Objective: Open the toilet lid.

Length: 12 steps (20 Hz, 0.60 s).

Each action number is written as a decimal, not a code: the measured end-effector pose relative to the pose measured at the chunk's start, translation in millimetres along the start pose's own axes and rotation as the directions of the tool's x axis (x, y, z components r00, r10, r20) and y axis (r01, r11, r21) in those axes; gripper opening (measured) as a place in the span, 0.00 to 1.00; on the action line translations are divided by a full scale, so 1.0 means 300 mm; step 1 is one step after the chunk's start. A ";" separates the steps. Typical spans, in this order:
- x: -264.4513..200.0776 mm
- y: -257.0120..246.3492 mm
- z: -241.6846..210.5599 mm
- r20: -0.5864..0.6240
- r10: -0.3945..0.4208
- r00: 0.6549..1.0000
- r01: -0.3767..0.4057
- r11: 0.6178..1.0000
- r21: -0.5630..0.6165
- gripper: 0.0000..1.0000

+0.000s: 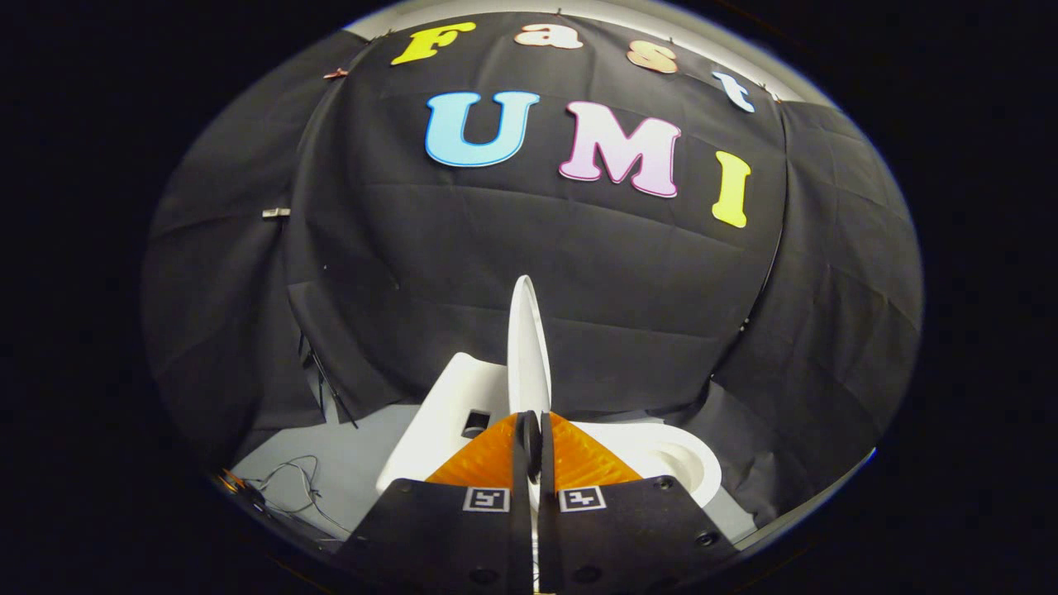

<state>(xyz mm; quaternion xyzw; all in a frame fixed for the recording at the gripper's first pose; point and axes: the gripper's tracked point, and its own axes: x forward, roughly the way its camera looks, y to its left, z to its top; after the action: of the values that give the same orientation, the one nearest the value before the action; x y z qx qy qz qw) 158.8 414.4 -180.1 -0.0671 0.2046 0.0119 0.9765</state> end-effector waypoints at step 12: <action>-0.034 -0.053 0.022 0.074 0.023 0.997 -0.025 0.999 0.031 0.76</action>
<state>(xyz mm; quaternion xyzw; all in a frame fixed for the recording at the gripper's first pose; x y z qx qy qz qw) 152.8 399.5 -168.0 -0.0485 0.1695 0.0227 0.9841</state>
